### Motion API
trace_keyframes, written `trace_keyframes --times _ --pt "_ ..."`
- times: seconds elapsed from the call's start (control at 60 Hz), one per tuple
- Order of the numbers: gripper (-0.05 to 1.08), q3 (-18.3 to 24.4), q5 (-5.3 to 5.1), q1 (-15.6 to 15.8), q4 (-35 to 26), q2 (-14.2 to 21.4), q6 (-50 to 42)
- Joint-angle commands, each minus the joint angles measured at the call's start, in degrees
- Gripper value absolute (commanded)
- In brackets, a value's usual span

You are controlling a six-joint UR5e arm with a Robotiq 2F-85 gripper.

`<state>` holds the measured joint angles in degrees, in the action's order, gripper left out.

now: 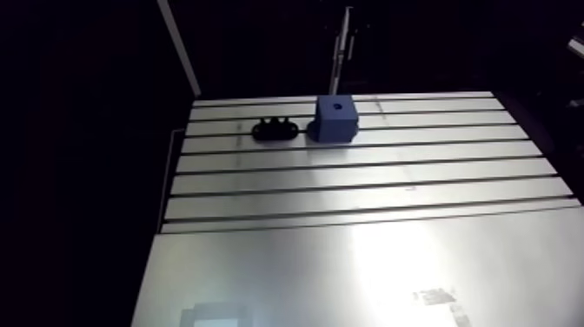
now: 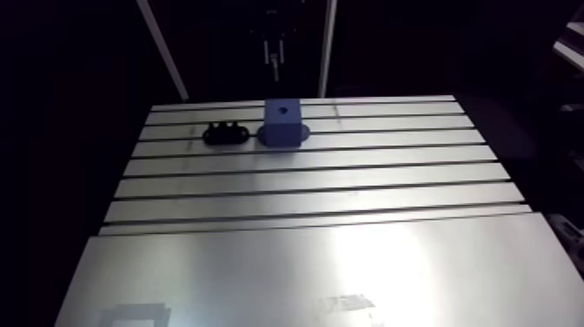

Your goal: Pick up the M10 bolt and insert it into the hex recess until seated.

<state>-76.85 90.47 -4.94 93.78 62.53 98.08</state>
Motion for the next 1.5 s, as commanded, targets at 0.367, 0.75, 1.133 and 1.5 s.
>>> trace_keyframes --times 0.367,0.75,1.133,1.5 --pt "0.75 0.2 0.1 -0.7 0.2 -1.1 4.0" --pt "0.75 -0.6 0.1 -0.7 1.4 -1.9 3.8" --pt "0.75 -1.2 0.01 -0.7 1.5 -2.2 3.6" --pt "0.75 -3.1 0.09 -0.7 3.7 -2.2 3.8"
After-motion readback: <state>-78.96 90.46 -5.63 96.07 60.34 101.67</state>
